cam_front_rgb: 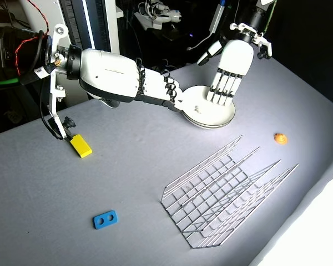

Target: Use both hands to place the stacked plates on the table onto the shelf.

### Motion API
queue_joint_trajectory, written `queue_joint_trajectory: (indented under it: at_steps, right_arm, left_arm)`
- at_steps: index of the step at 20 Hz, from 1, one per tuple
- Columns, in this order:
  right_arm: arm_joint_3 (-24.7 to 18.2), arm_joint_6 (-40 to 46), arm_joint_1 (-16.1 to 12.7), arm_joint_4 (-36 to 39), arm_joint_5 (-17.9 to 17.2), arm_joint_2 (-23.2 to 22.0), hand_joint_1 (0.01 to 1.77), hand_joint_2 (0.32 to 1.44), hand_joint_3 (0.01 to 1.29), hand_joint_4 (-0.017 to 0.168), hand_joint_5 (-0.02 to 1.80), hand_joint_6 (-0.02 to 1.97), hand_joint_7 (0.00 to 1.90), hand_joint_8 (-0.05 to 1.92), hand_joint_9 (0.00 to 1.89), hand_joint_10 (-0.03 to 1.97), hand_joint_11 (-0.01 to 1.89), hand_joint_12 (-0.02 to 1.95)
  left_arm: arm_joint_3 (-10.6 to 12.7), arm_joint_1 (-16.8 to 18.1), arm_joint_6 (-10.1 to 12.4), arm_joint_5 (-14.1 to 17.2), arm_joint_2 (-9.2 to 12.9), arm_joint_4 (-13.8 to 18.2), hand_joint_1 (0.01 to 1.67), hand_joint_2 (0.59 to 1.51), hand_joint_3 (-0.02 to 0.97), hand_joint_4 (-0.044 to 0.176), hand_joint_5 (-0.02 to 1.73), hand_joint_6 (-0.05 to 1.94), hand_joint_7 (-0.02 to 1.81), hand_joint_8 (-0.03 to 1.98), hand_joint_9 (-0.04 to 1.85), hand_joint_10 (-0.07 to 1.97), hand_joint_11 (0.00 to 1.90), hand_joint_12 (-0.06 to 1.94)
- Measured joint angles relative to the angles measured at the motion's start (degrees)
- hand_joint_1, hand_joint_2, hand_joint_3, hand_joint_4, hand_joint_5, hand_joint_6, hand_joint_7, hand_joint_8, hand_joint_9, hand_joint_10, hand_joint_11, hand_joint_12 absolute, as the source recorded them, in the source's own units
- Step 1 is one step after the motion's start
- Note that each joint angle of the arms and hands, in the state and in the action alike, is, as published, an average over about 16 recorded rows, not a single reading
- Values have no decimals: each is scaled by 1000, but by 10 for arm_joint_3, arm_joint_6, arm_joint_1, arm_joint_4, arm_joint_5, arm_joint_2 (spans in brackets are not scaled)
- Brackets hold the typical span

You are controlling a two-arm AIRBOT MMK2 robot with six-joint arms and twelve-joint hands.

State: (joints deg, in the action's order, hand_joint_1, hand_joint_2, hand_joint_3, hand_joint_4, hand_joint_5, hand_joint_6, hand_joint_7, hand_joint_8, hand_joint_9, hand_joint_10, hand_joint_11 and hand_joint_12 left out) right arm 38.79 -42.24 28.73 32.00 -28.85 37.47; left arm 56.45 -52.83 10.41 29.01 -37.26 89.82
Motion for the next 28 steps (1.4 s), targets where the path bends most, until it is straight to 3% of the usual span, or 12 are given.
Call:
queue_joint_trajectory:
  at_steps: [7,15,21,28]
  right_arm:
    - [0,-4,1,0,0,0,1034,851,16,7,13,17,20,14,20,4,13,308]
    - [2,-52,1,-17,-5,15,1021,854,16,7,14,17,20,14,20,4,13,250]
    - [24,-127,-14,-40,4,65,1025,843,16,7,14,17,19,14,21,4,13,205]
    - [65,-208,-49,-63,44,152,1089,848,16,7,29,17,23,14,22,4,13,208]
  left_arm:
    - [-7,-13,0,-16,-6,-5,17,1071,-1,-6,2,-9,2,11,16,6,15,-14]
    - [-37,-13,6,-43,-13,-15,22,1072,-1,-8,-4,-21,-2,-3,16,6,15,5]
    - [-61,-8,13,-63,-21,-29,23,1072,-1,-9,-4,-27,-2,-10,15,6,14,14]
    - [-79,0,17,-82,-29,-49,23,1079,-1,-10,-5,-32,-2,-13,15,6,14,14]
